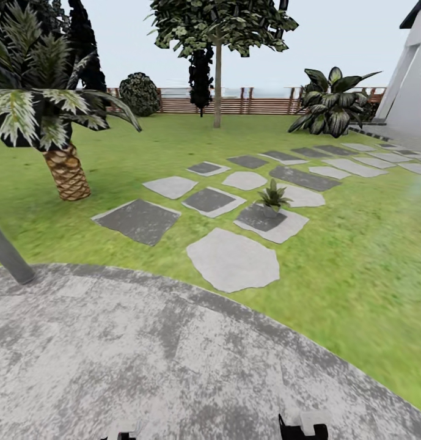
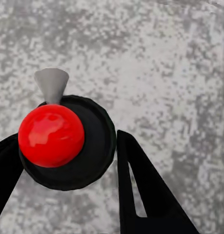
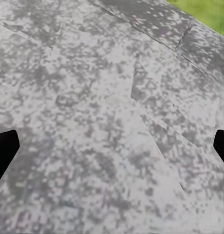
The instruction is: Pick up the pesticide atomizer in the garden and spray insectifuge to fully cover both potted plants in the garden.
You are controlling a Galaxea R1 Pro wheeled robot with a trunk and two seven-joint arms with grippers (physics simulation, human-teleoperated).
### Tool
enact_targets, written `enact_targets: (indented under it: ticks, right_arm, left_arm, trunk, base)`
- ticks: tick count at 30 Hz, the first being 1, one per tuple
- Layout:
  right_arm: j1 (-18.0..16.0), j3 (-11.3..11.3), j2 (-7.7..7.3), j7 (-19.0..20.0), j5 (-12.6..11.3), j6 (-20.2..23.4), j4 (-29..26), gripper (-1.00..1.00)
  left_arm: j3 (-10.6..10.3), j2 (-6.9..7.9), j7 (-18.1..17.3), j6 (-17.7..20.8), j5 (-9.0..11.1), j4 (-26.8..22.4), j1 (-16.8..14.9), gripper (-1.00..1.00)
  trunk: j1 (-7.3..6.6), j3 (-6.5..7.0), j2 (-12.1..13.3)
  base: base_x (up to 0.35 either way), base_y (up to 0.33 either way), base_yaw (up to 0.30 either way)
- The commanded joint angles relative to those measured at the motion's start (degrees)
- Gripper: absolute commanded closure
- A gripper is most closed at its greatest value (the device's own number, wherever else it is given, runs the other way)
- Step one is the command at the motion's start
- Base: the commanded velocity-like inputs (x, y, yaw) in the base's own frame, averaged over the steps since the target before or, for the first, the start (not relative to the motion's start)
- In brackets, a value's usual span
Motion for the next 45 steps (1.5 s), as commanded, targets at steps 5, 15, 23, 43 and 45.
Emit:
enact_targets:
  ticks: [5, 15, 23, 43, 45]
  right_arm:
    - [0.0, 0.6, -0.27, 0.0, -0.2, -0.1, 0.1, -1.0]
    - [0.0, 0.6, -0.32, -0.1, 0.0, -0.1, 0.1, -1.0]
    - [0.0, 0.6, -0.31, -0.1, 0.0, -0.1, 0.1, -1.0]
    - [0.0, 0.6, -0.14, -0.1, 0.0, -0.2, 0.1, -1.0]
    - [0.0, 0.6, -0.14, -0.1, 0.0, -0.2, 0.1, -1.0]
  left_arm:
    - [0.5, 0.01, -0.2, -0.2, -0.5, 0.0, 0.0, 1.0]
    - [0.5, 0.01, -0.2, -0.2, -0.5, 0.0, 0.0, 1.0]
    - [0.5, 0.01, -0.2, -0.2, -0.6, 0.0, 0.0, 1.0]
    - [0.5, 0.01, -0.2, -0.2, -0.6, 0.0, 0.0, 1.0]
    - [0.5, 0.01, -0.2, -0.2, -0.6, 0.0, 0.0, 1.0]
  trunk:
    - [0.02, -0.05, 0.0]
    - [0.02, -0.05, 0.0]
    - [0.02, -0.05, 0.0]
    - [0.02, -0.05, 0.0]
    - [0.02, -0.05, 0.0]
  base:
    - [0.279, -0.165, -0.01]
    - [0.279, -0.165, 0.0]
    - [0.278, -0.165, 0.0]
    - [0.276, -0.167, 0.0]
    - [0.269, -0.171, 0.0]
